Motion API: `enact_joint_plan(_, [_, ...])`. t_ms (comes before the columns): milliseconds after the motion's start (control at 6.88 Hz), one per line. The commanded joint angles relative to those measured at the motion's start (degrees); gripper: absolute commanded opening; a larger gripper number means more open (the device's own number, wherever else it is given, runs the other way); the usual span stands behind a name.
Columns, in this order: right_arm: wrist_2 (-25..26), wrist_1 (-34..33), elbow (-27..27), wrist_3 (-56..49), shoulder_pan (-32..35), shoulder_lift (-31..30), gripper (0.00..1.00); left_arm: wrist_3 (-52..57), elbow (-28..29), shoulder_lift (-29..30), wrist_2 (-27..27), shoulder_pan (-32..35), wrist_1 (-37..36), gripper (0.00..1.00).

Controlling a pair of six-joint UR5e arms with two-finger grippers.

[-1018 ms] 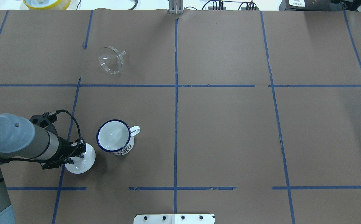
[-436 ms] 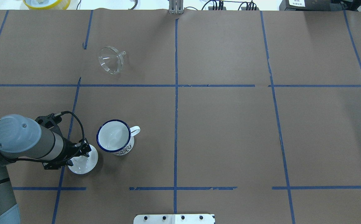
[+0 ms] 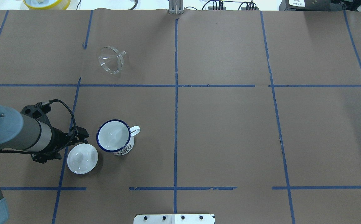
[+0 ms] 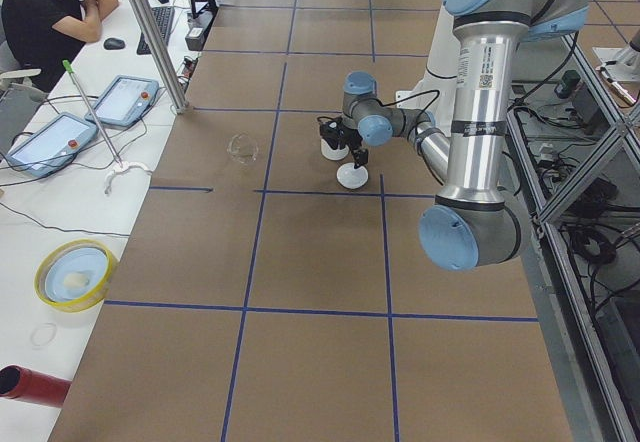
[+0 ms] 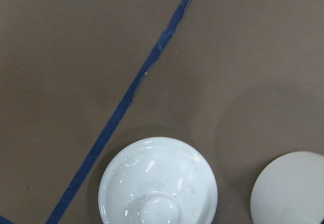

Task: Place funnel on cup
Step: 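Move the left gripper to the clear glass funnel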

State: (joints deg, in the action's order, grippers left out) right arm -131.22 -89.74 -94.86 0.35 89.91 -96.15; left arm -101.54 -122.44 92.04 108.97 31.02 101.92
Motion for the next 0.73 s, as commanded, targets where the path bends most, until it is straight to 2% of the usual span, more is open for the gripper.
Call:
enact_joint_plan(0, [0.00, 0.00, 0.02, 0.00, 0.00, 0.00, 1.00, 1.87, -3.42, -1.69, 0.11, 6.04, -0.40, 1.00])
enact_joint_plan(145, [0.00, 0.00, 0.02, 0.00, 0.00, 0.00, 1.00, 1.87, -2.90, -0.73, -0.07, 7.20, -0.40, 1.00])
enact_joint_plan(291, [0.00, 0.00, -0.06, 0.00, 0.00, 0.00, 1.00, 1.78, -0.11, 4.07, -0.16, 8.95, -0.40, 1.00])
enact_joint_plan(436, [0.00, 0.00, -0.06, 0.00, 0.00, 0.00, 1.00, 0.83, 6.19, 10.90, 0.02, 12.45, -0.32, 1.00])
enact_joint_plan(582, [0.00, 0.00, 0.02, 0.00, 0.00, 0.00, 1.00, 0.82, 9.12, 13.84, 0.37, 14.66, 1.08, 1.00])
